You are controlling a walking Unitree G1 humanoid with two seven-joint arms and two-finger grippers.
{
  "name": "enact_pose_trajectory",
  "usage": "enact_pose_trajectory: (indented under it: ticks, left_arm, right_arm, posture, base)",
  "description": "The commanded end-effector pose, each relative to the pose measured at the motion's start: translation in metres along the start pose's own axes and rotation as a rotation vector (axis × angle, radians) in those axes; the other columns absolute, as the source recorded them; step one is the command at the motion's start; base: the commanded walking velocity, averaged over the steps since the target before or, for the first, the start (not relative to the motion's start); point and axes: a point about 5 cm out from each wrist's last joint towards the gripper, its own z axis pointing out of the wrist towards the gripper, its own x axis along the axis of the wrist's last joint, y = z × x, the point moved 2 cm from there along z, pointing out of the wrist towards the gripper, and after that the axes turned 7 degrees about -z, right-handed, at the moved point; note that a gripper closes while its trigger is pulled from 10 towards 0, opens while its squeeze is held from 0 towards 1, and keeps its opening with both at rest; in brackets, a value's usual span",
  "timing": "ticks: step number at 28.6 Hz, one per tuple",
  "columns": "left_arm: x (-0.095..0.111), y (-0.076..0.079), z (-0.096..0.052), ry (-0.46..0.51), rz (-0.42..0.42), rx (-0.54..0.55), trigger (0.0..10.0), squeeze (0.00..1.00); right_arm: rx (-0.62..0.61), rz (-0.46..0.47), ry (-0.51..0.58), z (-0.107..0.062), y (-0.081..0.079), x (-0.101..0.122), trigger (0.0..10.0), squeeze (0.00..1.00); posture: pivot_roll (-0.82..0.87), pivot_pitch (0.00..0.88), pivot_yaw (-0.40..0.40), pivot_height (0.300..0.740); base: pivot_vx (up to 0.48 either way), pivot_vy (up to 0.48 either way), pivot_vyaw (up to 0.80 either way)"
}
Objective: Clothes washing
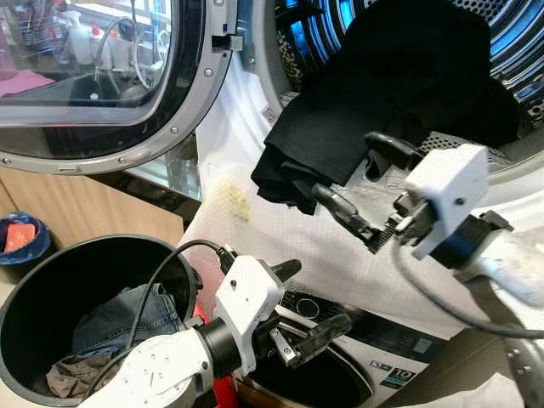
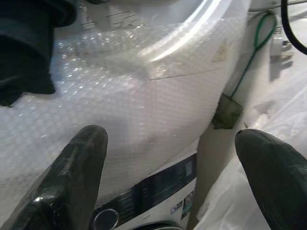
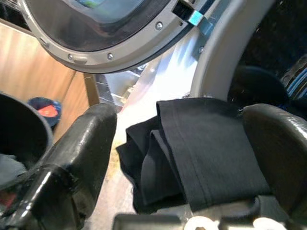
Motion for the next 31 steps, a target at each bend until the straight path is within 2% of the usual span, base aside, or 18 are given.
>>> enact_pose_trajectory:
  ticks: [1, 6, 8, 17, 23, 26, 31]
  left_arm:
    - [0.001, 0.001, -0.001, 0.000, 0.006, 0.006, 10.0, 0.00]
    - [-0.001, 0.000, -0.003, -0.010, -0.003, 0.020, 10.0, 0.00]
    - [-0.003, 0.000, -0.004, -0.020, -0.012, 0.025, 10.0, 0.00]
    - [-0.011, -0.008, -0.013, -0.062, -0.027, 0.108, 10.0, 0.00]
    - [-0.016, -0.019, -0.027, -0.091, -0.018, 0.201, 10.0, 0.00]
    - [-0.017, -0.019, -0.034, -0.101, -0.023, 0.228, 10.0, 0.00]
    - [-0.017, -0.019, -0.038, -0.109, -0.019, 0.248, 10.0, 0.00]
  right_arm:
    - [-0.027, -0.030, -0.006, 0.002, 0.001, -0.002, 10.0, 0.00]
    - [-0.023, -0.156, 0.019, 0.011, -0.015, -0.007, 10.0, 0.00]
    - [-0.012, -0.195, 0.036, 0.017, -0.029, -0.008, 10.0, 0.00]
    - [0.004, -0.272, 0.026, 0.032, -0.055, -0.023, 10.0, 0.00]
    - [-0.063, -0.321, 0.007, 0.045, -0.055, -0.032, 10.0, 0.00]
    - [-0.131, -0.325, -0.013, 0.054, -0.050, -0.036, 10.0, 0.00]
    - [-0.171, -0.348, -0.030, 0.064, -0.049, -0.042, 10.0, 0.00]
  posture:
    - [-0.04, 0.060, -0.127, 0.740]
    - [-0.04, 0.065, -0.126, 0.740]
    - [-0.04, 0.068, -0.126, 0.740]
    - [-0.03, 0.075, -0.125, 0.740]
    - [-0.01, 0.082, -0.135, 0.740]
    - [0.01, 0.086, -0.144, 0.740]
    - [0.04, 0.088, -0.160, 0.740]
  base:
    - [0.000, 0.000, 0.00]
    - [0.000, 0.000, 0.00]
    - [0.000, 0.000, 0.00]
    - [0.000, 0.000, 0.00]
    - [0.000, 0.000, 0.00]
    - [0.000, 0.000, 0.00]
    - [0.000, 0.000, 0.00]
